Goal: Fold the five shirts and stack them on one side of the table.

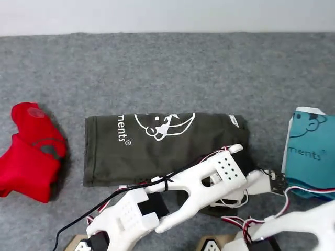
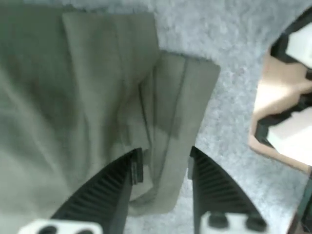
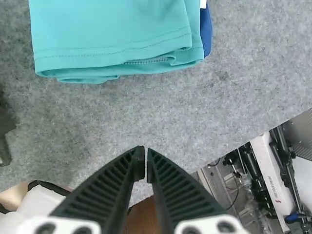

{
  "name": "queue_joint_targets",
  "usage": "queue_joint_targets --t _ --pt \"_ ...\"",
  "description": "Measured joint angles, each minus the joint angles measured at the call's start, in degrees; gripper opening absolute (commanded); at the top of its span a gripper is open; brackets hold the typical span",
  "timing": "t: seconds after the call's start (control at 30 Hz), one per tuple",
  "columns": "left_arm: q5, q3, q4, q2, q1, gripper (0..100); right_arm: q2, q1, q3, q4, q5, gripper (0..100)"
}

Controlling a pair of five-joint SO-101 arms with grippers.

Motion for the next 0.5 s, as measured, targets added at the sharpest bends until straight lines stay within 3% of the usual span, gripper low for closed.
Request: queue_joint_targets --t 0.4,0.5 --pt "0.00 0.00 -6.77 0.70 -0.09 15 -6.59 0.00 0.00 0.00 0.09 0.9" --pt "0.00 -0.26 -7.38 3.96 -0.35 11 -6.77 0.00 0.00 0.00 0.09 0.9"
